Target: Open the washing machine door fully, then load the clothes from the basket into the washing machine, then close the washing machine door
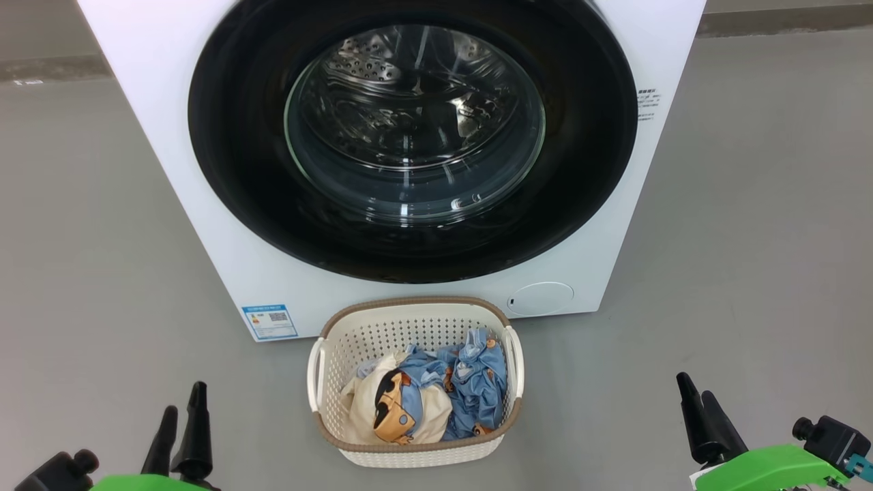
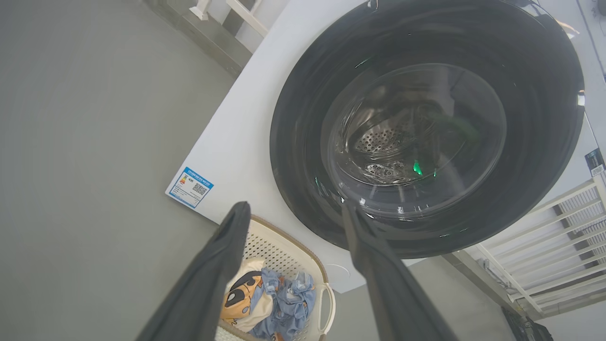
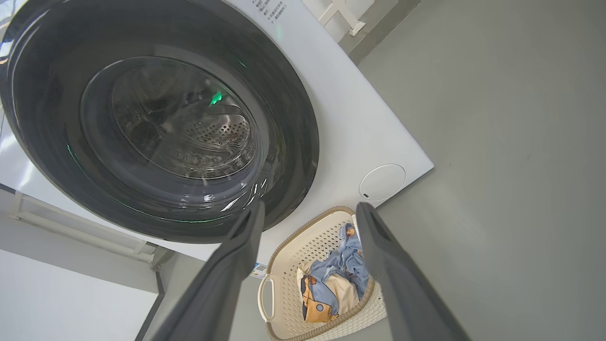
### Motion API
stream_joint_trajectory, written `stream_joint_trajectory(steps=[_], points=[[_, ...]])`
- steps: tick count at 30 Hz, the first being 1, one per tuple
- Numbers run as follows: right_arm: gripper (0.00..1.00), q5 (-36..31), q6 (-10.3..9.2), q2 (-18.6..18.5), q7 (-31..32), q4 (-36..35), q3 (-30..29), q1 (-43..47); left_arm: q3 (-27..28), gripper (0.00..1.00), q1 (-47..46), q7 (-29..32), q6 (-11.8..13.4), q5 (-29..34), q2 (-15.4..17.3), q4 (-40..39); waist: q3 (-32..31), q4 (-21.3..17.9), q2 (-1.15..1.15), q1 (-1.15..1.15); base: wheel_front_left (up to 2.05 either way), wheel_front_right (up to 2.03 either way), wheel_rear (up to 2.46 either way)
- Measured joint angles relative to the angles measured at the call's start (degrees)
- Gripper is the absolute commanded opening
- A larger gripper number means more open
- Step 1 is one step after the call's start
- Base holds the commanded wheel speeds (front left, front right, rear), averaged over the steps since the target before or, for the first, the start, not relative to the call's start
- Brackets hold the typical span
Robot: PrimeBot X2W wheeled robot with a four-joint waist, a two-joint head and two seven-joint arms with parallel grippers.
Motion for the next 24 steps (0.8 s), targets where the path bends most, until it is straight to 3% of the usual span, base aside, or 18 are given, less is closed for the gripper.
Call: stream_joint_trajectory(steps=[24], points=[[1.00, -14.17, 0.00, -1.43, -3.93, 0.70, 2.43, -1.20, -1.88, 1.00, 0.28, -3.71, -0.01, 13.90, 1.76, -1.68, -0.04, 0.25, 0.00, 0.00, 0.00, 0.00, 0.00]])
